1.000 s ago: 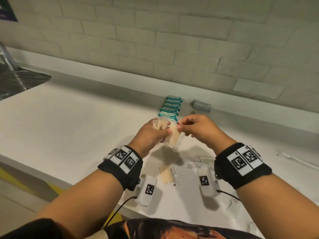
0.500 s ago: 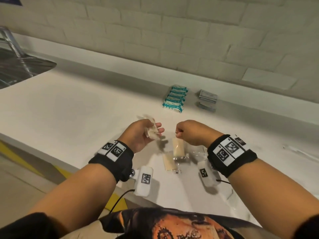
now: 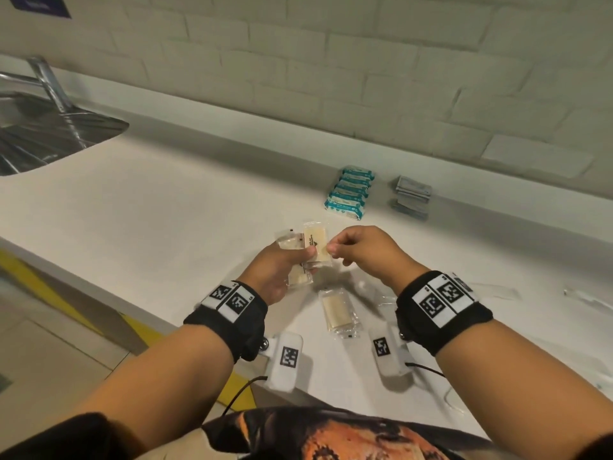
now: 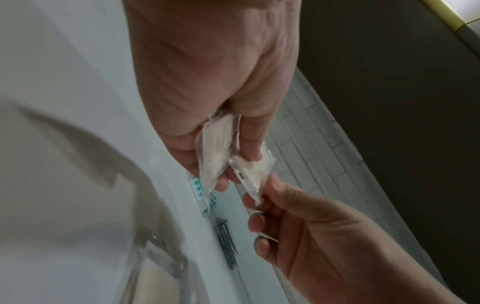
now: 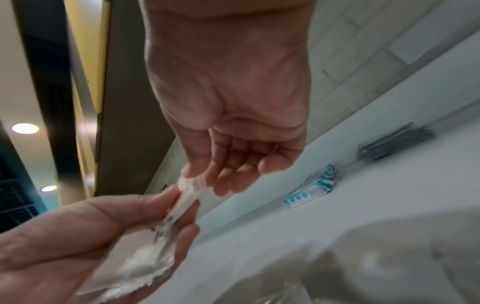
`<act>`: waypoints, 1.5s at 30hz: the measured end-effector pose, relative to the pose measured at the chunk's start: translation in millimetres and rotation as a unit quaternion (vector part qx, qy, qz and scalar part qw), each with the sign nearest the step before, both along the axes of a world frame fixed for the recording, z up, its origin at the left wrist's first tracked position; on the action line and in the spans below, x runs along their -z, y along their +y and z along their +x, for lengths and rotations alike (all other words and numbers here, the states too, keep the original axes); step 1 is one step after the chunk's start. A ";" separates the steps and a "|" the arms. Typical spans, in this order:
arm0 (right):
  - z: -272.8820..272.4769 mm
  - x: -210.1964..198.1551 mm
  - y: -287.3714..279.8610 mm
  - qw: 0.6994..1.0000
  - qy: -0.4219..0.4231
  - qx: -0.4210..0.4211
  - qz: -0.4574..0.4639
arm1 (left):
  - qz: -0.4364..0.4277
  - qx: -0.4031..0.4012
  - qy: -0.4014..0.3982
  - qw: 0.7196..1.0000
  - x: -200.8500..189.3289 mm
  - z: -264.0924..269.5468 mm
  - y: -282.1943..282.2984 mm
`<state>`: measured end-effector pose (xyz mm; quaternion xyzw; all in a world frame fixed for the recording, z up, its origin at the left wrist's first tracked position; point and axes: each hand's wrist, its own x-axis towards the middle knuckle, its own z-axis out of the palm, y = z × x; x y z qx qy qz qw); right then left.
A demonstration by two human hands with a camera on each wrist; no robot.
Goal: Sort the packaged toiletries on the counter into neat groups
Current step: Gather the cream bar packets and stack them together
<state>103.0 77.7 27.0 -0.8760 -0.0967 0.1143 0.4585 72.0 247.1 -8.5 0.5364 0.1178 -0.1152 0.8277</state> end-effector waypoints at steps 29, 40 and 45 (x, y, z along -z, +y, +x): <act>9.2 -23.9 -36.0 0.998 -0.020 0.025 -0.061 | 0.008 0.027 -0.046 0.999 -7.4 12.2 -13.4; 3.7 -0.6 2.4 0.944 0.019 -0.157 -0.289 | -0.126 -0.012 0.112 0.986 0.0 15.4 8.1; 9.3 7.1 7.2 0.930 -0.004 -0.145 -0.338 | -0.098 -0.005 0.078 0.992 5.8 16.3 13.0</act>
